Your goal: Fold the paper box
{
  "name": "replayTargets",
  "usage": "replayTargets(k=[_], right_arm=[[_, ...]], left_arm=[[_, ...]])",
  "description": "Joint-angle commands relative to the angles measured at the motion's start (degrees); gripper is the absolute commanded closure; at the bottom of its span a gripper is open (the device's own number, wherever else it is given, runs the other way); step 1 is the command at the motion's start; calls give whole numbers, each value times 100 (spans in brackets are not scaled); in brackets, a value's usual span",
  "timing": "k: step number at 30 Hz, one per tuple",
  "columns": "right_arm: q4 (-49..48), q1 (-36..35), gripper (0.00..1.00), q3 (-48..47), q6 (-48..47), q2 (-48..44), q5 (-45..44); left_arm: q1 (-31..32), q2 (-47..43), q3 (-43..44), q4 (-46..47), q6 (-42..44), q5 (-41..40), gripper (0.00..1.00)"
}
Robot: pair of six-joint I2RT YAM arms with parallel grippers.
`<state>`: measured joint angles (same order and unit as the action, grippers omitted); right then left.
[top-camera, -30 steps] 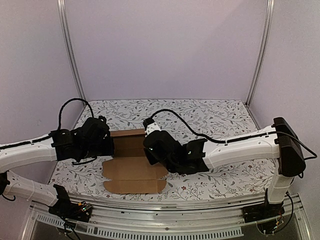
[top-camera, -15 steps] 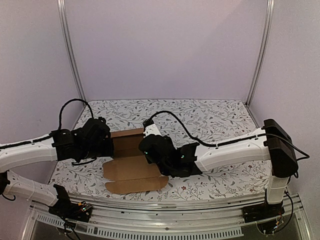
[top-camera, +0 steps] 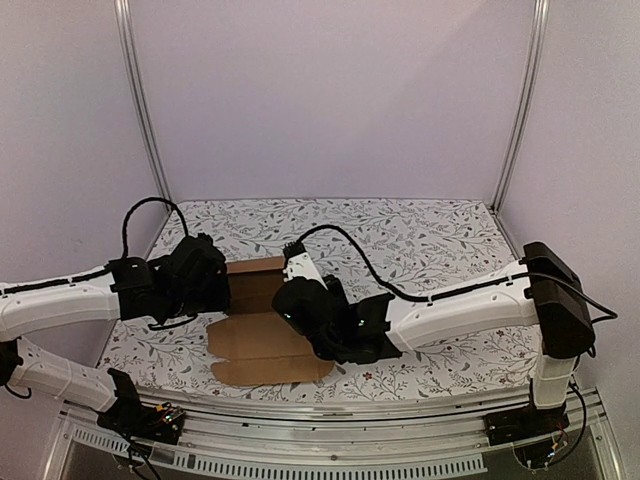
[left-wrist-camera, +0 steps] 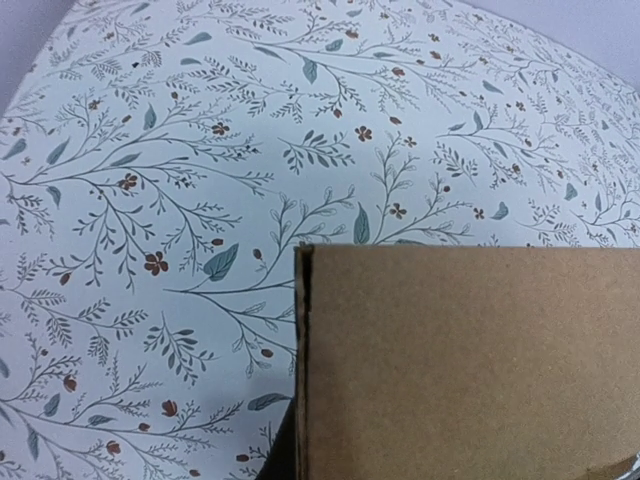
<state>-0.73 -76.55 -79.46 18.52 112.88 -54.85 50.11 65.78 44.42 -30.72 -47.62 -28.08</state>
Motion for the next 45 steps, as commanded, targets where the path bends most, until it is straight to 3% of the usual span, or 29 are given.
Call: replayTargets(k=[1, 11, 21, 29, 36, 45], right_arm=[[-489, -304, 100, -278, -64, 170, 173], [-493, -330, 100, -254, 10, 97, 124], [-562, -590, 100, -254, 113, -36, 72], [-564, -612, 100, -143, 135, -98, -85], [-568, -544, 100, -103, 95, 1, -210], [-555, -381, 100, -78, 99, 82, -210]], left_arm=[[157, 164, 152, 259, -49, 138, 100], [157, 400, 185, 246, -210, -151, 100], [158, 761, 222, 119, -513, -941, 100], [175, 1048, 396, 194, -626, -820, 100], [209, 1170, 495, 244, -578, -694, 82], [219, 1087, 356, 215, -620, -579, 71]])
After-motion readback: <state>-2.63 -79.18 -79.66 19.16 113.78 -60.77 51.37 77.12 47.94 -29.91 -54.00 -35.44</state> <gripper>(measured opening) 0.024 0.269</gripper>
